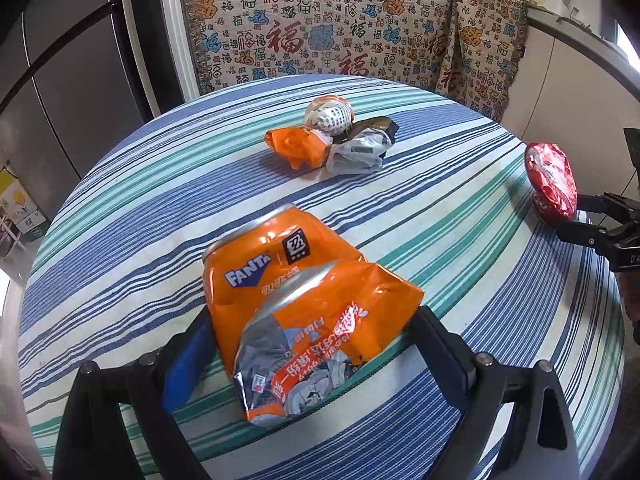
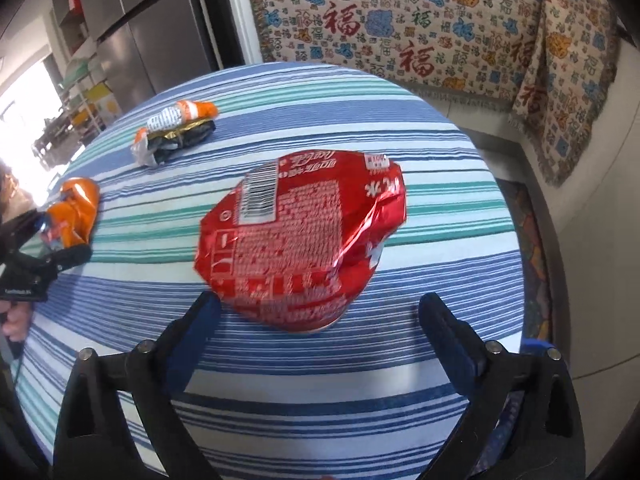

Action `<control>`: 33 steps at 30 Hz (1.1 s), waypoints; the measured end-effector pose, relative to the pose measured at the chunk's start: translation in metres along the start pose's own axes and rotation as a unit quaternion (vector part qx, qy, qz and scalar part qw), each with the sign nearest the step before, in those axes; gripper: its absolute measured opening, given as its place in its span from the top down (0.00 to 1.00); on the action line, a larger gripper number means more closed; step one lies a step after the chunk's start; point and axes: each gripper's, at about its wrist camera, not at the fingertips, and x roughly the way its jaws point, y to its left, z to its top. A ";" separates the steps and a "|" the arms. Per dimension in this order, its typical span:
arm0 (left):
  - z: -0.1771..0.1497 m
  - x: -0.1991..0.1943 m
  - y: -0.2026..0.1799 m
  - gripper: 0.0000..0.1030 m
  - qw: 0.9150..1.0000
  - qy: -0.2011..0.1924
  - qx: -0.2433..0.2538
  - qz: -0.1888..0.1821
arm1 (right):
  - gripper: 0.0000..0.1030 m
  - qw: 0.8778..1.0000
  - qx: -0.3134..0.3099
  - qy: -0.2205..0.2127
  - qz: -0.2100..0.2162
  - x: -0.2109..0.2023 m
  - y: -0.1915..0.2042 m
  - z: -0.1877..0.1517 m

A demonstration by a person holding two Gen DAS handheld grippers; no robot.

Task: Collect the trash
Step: 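Grasp the orange Fanta can with left gripper while right gripper grasps the red noodle bowl, then carry the Fanta can and noodle bowl to the blue wastebasket and open both grippers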

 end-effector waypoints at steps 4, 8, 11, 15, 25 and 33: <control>0.002 0.000 -0.002 0.06 1.000 0.000 0.000 0.001 | 0.00 0.999 -0.030 -0.021 -0.019 0.005 0.008 0.006; 0.002 0.000 -0.002 0.06 1.000 0.000 -0.001 0.001 | 0.27 0.999 -0.023 -0.047 -0.010 0.003 0.010 0.013; 0.002 0.000 -0.002 0.06 1.000 0.000 -0.001 0.001 | 0.27 0.998 0.003 -0.055 0.000 0.002 0.006 0.015; 0.001 -0.001 -0.005 0.06 1.000 -0.003 0.002 0.003 | 0.27 0.998 0.012 -0.060 0.009 -0.008 0.006 0.014; 0.013 -0.014 -0.060 0.06 0.999 -0.017 0.020 -0.037 | 0.27 0.998 0.014 -0.061 0.021 -0.044 0.003 0.001; 0.034 -0.018 -0.106 0.06 0.997 -0.027 0.046 -0.053 | 0.27 0.997 0.031 -0.069 0.012 -0.065 -0.017 -0.015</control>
